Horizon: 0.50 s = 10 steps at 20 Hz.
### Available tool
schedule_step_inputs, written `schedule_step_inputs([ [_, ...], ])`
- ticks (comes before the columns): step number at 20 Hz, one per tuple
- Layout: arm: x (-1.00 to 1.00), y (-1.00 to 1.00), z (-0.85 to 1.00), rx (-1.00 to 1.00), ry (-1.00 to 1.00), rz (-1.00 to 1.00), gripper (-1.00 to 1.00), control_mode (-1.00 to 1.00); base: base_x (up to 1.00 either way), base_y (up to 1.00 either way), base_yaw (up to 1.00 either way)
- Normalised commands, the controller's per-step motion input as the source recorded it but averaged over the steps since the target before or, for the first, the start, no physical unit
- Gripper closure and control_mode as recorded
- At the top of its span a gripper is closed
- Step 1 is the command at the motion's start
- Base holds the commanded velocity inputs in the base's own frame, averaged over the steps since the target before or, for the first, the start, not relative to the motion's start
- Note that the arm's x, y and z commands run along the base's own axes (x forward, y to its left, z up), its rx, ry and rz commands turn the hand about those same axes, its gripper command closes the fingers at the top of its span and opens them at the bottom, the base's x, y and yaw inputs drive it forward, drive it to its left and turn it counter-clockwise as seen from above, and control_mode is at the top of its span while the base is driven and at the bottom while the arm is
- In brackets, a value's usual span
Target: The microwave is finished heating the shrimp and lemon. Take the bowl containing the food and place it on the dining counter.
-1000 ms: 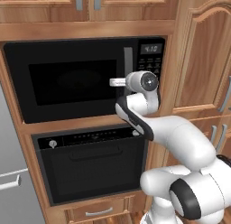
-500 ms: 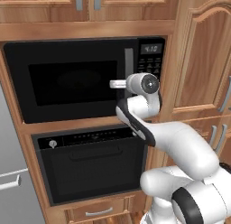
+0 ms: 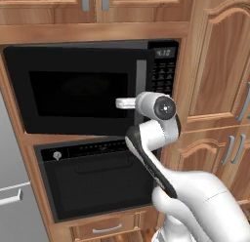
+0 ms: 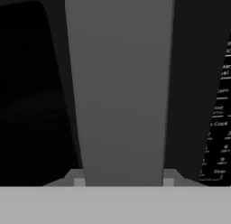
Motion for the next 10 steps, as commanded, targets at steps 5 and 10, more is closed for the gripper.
schedule_step_inputs([
  [5, -1.0, 0.65, 0.7, 0.0, 0.0, 0.0, 1.0, -1.0, 0.0, 0.0, 0.0],
  [10, -1.0, 0.79, 0.61, 0.0, -0.03, -0.01, 1.0, -1.0, 0.0, 0.0, 0.0],
])
